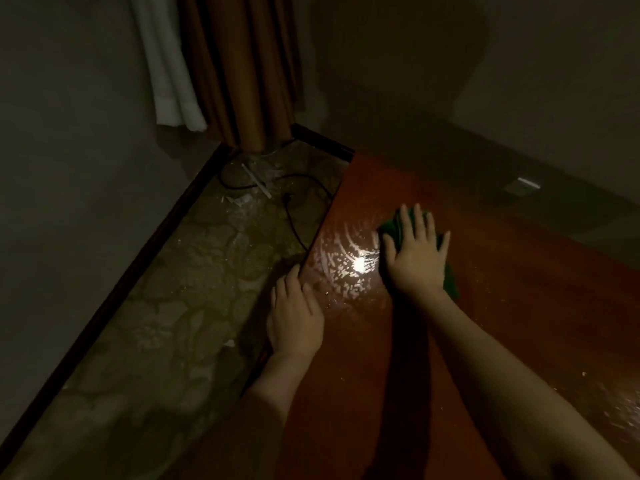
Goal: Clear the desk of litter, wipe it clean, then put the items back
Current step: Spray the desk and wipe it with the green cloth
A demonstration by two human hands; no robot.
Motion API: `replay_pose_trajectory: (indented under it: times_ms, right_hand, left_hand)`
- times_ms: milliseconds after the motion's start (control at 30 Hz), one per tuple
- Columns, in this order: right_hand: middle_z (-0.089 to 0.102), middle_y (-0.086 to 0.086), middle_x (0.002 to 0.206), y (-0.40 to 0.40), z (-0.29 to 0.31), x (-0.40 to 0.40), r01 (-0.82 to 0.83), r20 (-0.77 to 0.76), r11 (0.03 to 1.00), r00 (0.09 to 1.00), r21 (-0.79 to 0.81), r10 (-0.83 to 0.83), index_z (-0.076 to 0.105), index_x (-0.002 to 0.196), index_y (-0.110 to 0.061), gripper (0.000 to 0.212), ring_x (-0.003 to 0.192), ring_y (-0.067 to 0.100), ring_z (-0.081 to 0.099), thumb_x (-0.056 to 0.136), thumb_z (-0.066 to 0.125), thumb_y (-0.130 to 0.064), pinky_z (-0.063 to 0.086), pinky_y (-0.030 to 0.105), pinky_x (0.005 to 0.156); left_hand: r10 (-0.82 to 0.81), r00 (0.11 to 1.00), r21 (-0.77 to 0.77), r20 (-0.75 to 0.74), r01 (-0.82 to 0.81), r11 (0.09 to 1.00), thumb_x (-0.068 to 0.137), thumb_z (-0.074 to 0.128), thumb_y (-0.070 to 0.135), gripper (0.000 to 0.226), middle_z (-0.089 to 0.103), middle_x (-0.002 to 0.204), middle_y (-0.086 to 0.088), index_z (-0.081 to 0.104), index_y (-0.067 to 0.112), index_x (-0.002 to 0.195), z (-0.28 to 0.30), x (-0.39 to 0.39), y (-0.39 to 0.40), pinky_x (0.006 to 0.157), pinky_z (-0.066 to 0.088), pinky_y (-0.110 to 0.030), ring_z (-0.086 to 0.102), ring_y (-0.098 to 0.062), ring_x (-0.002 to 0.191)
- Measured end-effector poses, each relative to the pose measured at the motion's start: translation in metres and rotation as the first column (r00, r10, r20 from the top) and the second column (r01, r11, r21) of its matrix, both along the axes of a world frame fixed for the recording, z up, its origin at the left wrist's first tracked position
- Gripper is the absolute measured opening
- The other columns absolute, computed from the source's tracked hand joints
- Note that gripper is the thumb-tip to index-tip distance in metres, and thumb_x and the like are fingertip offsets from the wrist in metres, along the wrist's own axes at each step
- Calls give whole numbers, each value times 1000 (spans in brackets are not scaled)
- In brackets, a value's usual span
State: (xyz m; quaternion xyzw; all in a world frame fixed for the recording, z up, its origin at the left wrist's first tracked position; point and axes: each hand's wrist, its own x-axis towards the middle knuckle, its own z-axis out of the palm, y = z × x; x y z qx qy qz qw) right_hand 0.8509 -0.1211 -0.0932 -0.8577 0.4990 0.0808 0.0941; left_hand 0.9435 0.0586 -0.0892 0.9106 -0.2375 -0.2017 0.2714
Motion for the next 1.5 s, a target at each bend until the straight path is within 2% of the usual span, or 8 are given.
replay_pose_trajectory:
  times_ms: [100, 233, 433, 600, 700, 1067, 1300, 1500]
  right_hand:
    - [-10, 4, 160, 12, 0, 29, -3, -21, 1000, 1000, 28, 4, -7, 152, -25, 65, 147, 25, -11, 98, 13, -56, -6, 52, 117]
    - [-16, -1, 156, 84, 5, 36, -397, 24, 917, 918, 43, 396, -10, 150, -30, 64, 145, 21, -15, 96, 11, -58, -10, 48, 116]
    - [12, 1, 158, 105, 3, -54, -764, 30, 638, 643, 93, 766, 7, 152, -30, 63, 147, 25, 9, 97, 15, -60, 0, 52, 116]
    - [-9, -2, 159, 34, 0, -41, -310, -25, 951, 950, 21, 310, -5, 152, -31, 67, 146, 19, -11, 93, 6, -62, -9, 49, 117]
    - [-8, 5, 160, 38, 2, 9, -126, -17, 992, 992, 21, 126, -4, 153, -25, 66, 147, 25, -9, 97, 14, -56, -3, 53, 118]
    - [17, 2, 158, 149, -1, -72, -769, 55, 634, 639, 89, 767, 15, 152, -27, 64, 146, 26, 13, 96, 22, -57, 9, 54, 113]
    - [-4, 2, 161, 100, 0, -3, -98, 22, 995, 995, 34, 97, 1, 153, -26, 65, 148, 23, -7, 98, 15, -55, -5, 49, 117]
    - [4, 3, 160, 181, 0, 28, -347, 128, 937, 932, 37, 340, 8, 153, -24, 65, 147, 25, -1, 97, 18, -55, 1, 49, 118]
  left_hand:
    - [90, 996, -99, 14, -89, 991, 99, 24, 31, 48, 49, 134, -11, 45, 9, 137, 5, 4, 31, 102, 30, -29, 44, -23, 124]
    - [215, 972, 132, 93, -226, 965, 94, 12, 46, 65, 56, 126, -11, 52, 9, 129, -6, -10, 96, 104, 36, -41, 50, -26, 118]
    - [200, 959, 247, 202, -247, 937, 97, 26, 31, 55, 67, 76, -18, 69, -1, 83, -23, -34, 129, 72, 50, -41, 64, -31, 70]
    - [178, 969, 222, 174, -214, 951, 97, 31, 26, 46, 66, 71, -12, 68, 2, 82, -21, -32, 127, 64, 48, -31, 62, -26, 63]
    - [188, 972, 246, 139, -218, 945, 98, 31, 28, 47, 65, 68, -11, 68, 4, 82, -23, -31, 126, 60, 45, -27, 60, -25, 59]
    - [227, 973, 302, 53, -232, 925, 100, 21, 32, 52, 69, 91, -10, 66, 7, 100, -10, -27, 121, 77, 45, -31, 63, -23, 80]
    - [206, 972, 207, 115, -226, 952, 98, 29, 30, 49, 67, 79, -11, 68, 6, 84, -8, -28, 123, 74, 48, -34, 61, -27, 72]
    - [221, 972, 175, 80, -232, 957, 100, 35, 22, 37, 66, 111, -16, 66, 2, 108, 0, -28, 121, 89, 36, -35, 60, -31, 102]
